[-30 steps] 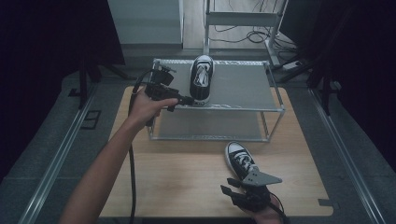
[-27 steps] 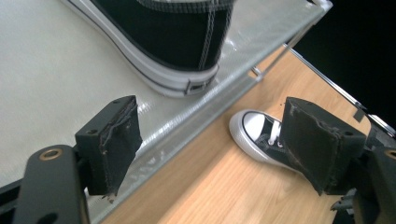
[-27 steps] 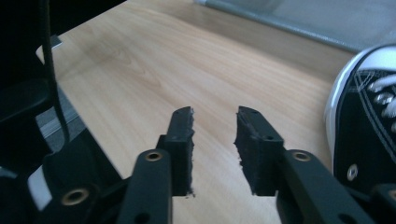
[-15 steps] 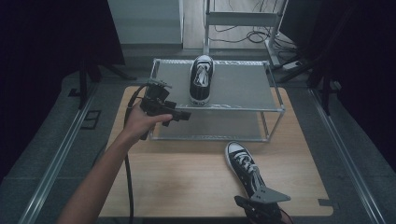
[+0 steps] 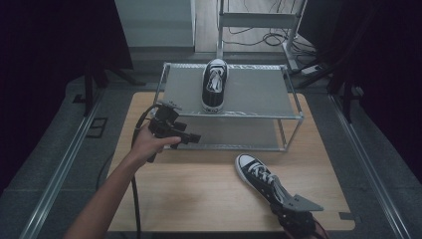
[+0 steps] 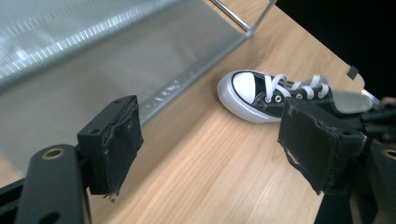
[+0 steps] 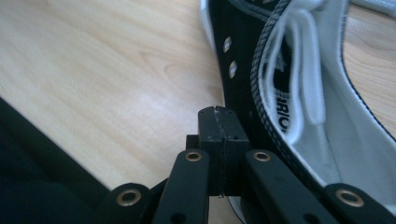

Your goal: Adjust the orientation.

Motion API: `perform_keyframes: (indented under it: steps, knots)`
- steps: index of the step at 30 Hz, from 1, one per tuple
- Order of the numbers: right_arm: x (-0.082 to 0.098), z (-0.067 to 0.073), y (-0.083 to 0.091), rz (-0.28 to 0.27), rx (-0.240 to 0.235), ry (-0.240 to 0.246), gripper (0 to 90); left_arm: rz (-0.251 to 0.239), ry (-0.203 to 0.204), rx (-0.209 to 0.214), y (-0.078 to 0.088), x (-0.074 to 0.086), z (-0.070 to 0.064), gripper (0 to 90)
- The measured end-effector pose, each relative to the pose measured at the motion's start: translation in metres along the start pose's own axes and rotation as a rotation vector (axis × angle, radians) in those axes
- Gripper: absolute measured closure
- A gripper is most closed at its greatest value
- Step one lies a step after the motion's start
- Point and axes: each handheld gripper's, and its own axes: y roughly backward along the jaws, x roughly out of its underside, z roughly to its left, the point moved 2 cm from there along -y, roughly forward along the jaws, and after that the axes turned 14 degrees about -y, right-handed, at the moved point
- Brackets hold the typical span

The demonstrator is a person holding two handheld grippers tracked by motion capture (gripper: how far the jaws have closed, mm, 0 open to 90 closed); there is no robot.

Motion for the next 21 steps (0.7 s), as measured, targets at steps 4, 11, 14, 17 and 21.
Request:
perform_keyframes:
  steps: [4, 11, 14, 17, 21]
  knots:
    - [-0.006, -0.008, -0.004, -0.01, -0.016, -0.004, 90.0, 0.007, -0.002, 0.003, -0.005, 0.008, -0.003, 21.3]
    - [-0.014, -0.023, -0.006, -0.018, -0.074, -0.044, 86.0, 0.013, -0.007, -0.005, -0.005, 0.018, -0.005, 21.3]
    - [-0.016, -0.018, 0.002, -0.055, -0.128, -0.028, 71.6, 0.007, -0.001, -0.011, -0.003, 0.019, -0.004, 21.3]
    - [-0.025, -0.013, 0.015, -0.115, -0.141, -0.019, 55.4, 0.001, 0.007, -0.018, -0.001, 0.019, -0.003, 21.3]
    - [-0.045, -0.013, 0.027, -0.149, -0.094, 0.009, 41.7, 0.007, 0.002, -0.036, -0.002, 0.019, -0.004, 21.3]
